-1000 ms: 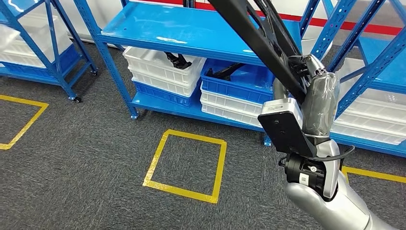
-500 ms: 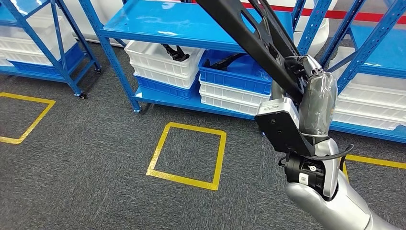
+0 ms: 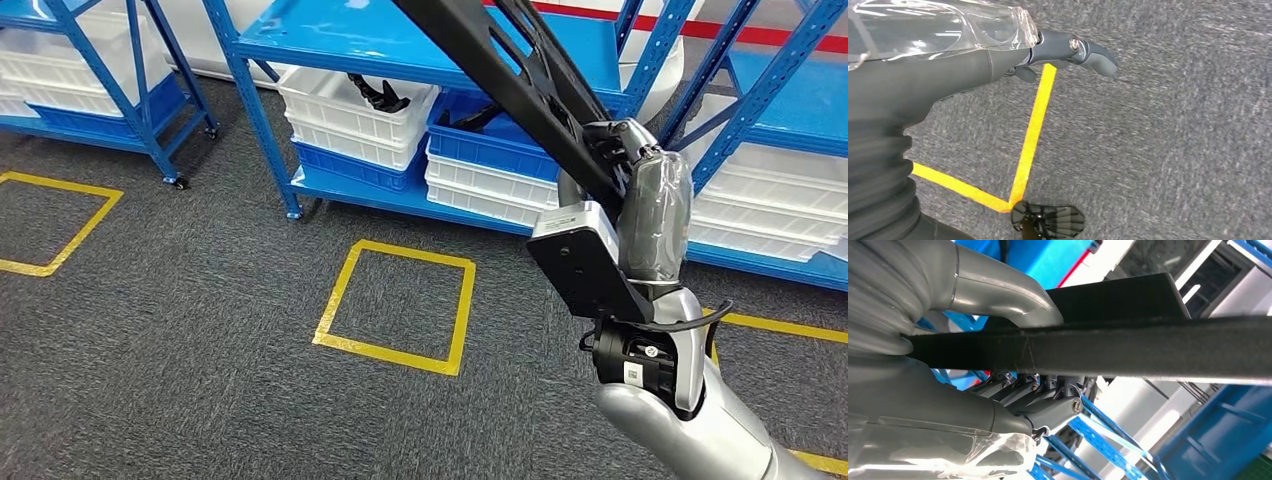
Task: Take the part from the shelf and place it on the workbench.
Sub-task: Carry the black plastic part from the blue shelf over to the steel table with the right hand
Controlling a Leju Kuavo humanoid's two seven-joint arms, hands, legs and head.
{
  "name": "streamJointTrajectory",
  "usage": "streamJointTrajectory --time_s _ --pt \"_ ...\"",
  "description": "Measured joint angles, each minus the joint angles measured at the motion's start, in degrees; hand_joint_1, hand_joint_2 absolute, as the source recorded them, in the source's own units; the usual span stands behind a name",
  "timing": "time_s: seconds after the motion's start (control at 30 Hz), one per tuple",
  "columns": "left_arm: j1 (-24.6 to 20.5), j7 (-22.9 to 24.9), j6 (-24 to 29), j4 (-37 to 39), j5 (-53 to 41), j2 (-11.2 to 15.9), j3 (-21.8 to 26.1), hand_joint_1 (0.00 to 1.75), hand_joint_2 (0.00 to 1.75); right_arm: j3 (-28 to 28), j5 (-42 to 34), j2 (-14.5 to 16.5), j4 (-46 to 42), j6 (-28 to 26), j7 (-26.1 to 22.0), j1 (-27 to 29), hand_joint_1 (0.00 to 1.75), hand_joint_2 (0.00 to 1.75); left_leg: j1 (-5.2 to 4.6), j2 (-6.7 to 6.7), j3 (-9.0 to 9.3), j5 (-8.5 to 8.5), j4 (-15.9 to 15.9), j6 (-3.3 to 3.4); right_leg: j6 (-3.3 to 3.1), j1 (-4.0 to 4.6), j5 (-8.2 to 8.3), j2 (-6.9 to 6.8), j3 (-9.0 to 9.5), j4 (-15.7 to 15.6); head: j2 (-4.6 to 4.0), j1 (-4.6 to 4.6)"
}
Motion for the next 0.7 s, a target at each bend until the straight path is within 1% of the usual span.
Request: streamJointTrajectory --time_s 0.03,0.07,0.1,0.13,0.17,0.2,0.23,0.27,0.3,0.33,0.37,0.4,0.43,0.47,0.5,0.53,0.57,0.6,0.63,0.67,0.7 --pt "0.0 0.0 0.1 0.0 0.0 0.0 0.0 0.00 1.75 0.0 -0.3 0.0 0.0 0.2 0.0 -0.1 1.75 1.75 -0.06 -0.02 -0.30 0.29 0.0 -0.15 -0.30 0.11 0.81 0.00 3.13 -4.3 0.00 0.01" --pt "0.0 0.0 0.1 0.0 0.0 0.0 0.0 0.00 1.75 0.1 -0.5 0.0 0.0 0.3 -0.1 -0.2 1.75 1.75 -0.15 -0.03 -0.50 0.57 0.1 -0.38 -0.61 0.26 0.98 0.00 5.92 -8.4 0.00 -0.03" --pt "0.0 0.1 0.1 0.0 0.0 0.0 0.0 0.00 1.75 0.1 -0.6 0.0 0.0 0.4 -0.1 -0.3 1.75 1.75 -0.21 -0.03 -0.67 0.88 0.1 -0.69 -0.87 0.44 0.74 0.00 7.83 -11.5 0.00 -0.04" --pt "0.0 0.1 0.1 0.0 0.1 0.0 0.0 0.00 1.75 0.2 -0.7 0.0 0.0 0.5 -0.2 -0.4 1.75 1.75 -0.25 -0.01 -0.86 1.19 0.1 -1.05 -1.09 0.64 0.32 -0.01 8.78 -13.2 0.00 -0.05" --pt "0.1 0.1 0.1 0.0 0.1 0.0 0.0 0.00 1.75 0.2 -0.7 0.0 0.0 0.6 -0.3 -0.5 1.75 1.75 -0.33 0.02 -1.07 1.50 0.1 -1.43 -1.30 0.67 0.17 -0.02 8.85 -14.0 0.00 -0.08" --pt "0.1 0.2 0.1 0.0 0.2 0.0 0.0 0.00 1.75 0.3 -0.7 0.0 0.0 0.7 -0.4 -0.5 1.75 1.75 -0.30 0.06 -1.34 1.53 0.3 -1.75 -1.56 0.53 0.23 -0.05 8.66 -14.2 0.00 -0.06" --pt "0.1 0.2 0.1 0.0 0.2 0.0 0.0 0.00 1.75 0.3 -0.7 0.0 0.0 0.7 -0.5 -0.5 1.75 1.75 -0.28 0.09 -1.83 0.89 1.1 -2.06 -1.88 0.35 0.36 -0.08 8.49 -14.4 0.00 -0.13" --pt "0.2 0.2 0.1 0.0 0.3 0.0 0.0 0.00 1.75 0.4 -0.7 0.1 0.0 0.8 -0.5 -0.5 1.75 1.75 -0.24 0.10 -2.69 -0.54 3.0 -2.36 -2.23 0.15 0.60 -0.11 8.29 -14.6 0.00 -0.24" --pt "0.2 0.3 0.1 0.0 0.3 0.0 0.0 0.00 1.75 0.4 -0.7 0.1 0.0 0.8 -0.5 -0.5 1.75 1.75 -0.13 0.10 -3.97 -2.65 6.2 -2.66 -2.52 0.03 0.87 -0.14 8.05 -14.6 0.00 -0.34" --pt "0.3 0.4 0.1 0.0 0.3 0.1 0.0 0.00 1.75 0.5 -0.7 0.1 0.0 0.9 -0.6 -0.5 1.75 1.75 -0.09 0.10 -5.54 -5.00 10.3 -2.98 -2.73 0.06 1.08 -0.14 7.79 -14.6 0.00 -0.45" --pt "0.3 0.4 0.1 0.0 0.4 0.1 0.0 0.00 1.75 0.6 -0.7 0.1 0.0 0.9 -0.6 -0.4 1.75 1.75 -0.05 0.09 -7.04 -6.89 14.4 -3.23 -2.86 0.11 1.30 -0.15 7.54 -14.6 0.00 -0.51" --pt "0.4 0.5 0.1 0.0 0.4 0.2 0.0 0.00 1.75 0.7 -0.7 0.1 0.0 0.9 -0.6 -0.4 1.75 1.75 -0.05 0.09 -7.94 -7.84 17.3 -3.40 -2.89 0.15 1.48 -0.14 7.31 -14.6 0.00 -0.54" --pt "0.4 0.6 0.1 0.0 0.4 0.2 0.0 0.00 1.75 0.8 -0.7 0.1 0.0 0.9 -0.6 -0.3 1.75 1.75 -0.04 0.09 -7.85 -7.71 18.1 -3.47 -2.88 0.19 1.63 -0.13 7.13 -14.5 0.00 -0.56" --pt "0.4 0.6 0.1 0.0 0.5 0.2 0.0 0.00 1.75 0.9 -0.8 0.0 0.0 0.9 -0.6 -0.3 1.75 1.75 -0.05 0.09 -6.66 -6.60 16.6 -3.45 -2.83 0.22 1.74 -0.12 7.03 -14.5 0.00 -0.58" --pt "0.4 0.6 0.1 0.0 0.5 0.2 0.0 0.00 1.75 0.9 -0.9 0.0 0.0 0.9 -0.6 -0.3 1.75 1.75 -0.08 0.10 -4.36 -4.81 12.8 -3.29 -2.78 0.25 1.79 -0.11 6.99 -14.5 0.00 -0.59" --pt "0.3 0.6 0.1 0.0 0.5 0.2 0.0 0.00 1.75 0.9 -1.0 0.0 0.0 0.9 -0.6 -0.3 1.75 1.75 -0.18 0.10 -1.75 -3.30 8.3 -3.00 -2.69 0.32 1.83 -0.12 6.96 -14.5 0.00 -0.60" --pt "0.3 0.6 0.1 0.0 0.5 0.3 0.0 0.00 1.75 0.9 -1.0 0.0 0.0 0.9 -0.6 -0.3 1.75 1.75 -0.34 0.11 0.49 -2.19 4.4 -2.62 -2.56 0.43 1.88 -0.13 6.90 -14.4 0.00 -0.61" --pt "0.3 0.6 0.1 0.0 0.5 0.3 0.0 0.00 1.75 0.9 -1.1 0.0 0.0 1.0 -0.7 -0.3 1.75 1.75 -0.50 0.12 1.93 -1.64 1.6 -2.24 -2.37 0.55 1.96 -0.14 6.80 -14.4 0.00 -0.61" --pt "0.3 0.6 0.1 0.0 0.5 0.4 0.0 0.00 1.75 0.9 -1.2 0.0 0.0 1.0 -0.7 -0.3 1.75 1.75 -0.65 0.11 2.43 -1.70 0.4 -1.89 -2.16 0.66 2.07 -0.16 6.65 -14.3 0.00 -0.61" --pt "0.3 0.6 0.1 0.0 0.5 0.4 0.0 0.00 1.75 0.9 -1.2 0.0 0.0 1.0 -0.7 -0.3 1.75 1.75 -0.71 0.08 2.38 -1.67 0.1 -1.59 -1.93 0.72 2.18 -0.20 6.50 -14.3 0.00 -0.61" --pt "0.3 0.6 0.1 0.0 0.5 0.4 0.0 0.00 1.75 0.9 -1.2 0.0 -0.1 1.1 -0.7 -0.3 1.75 1.75 -0.52 0.02 2.27 -1.57 -0.1 -1.28 -1.69 0.74 2.12 -0.22 6.33 -14.2 0.00 -0.62"
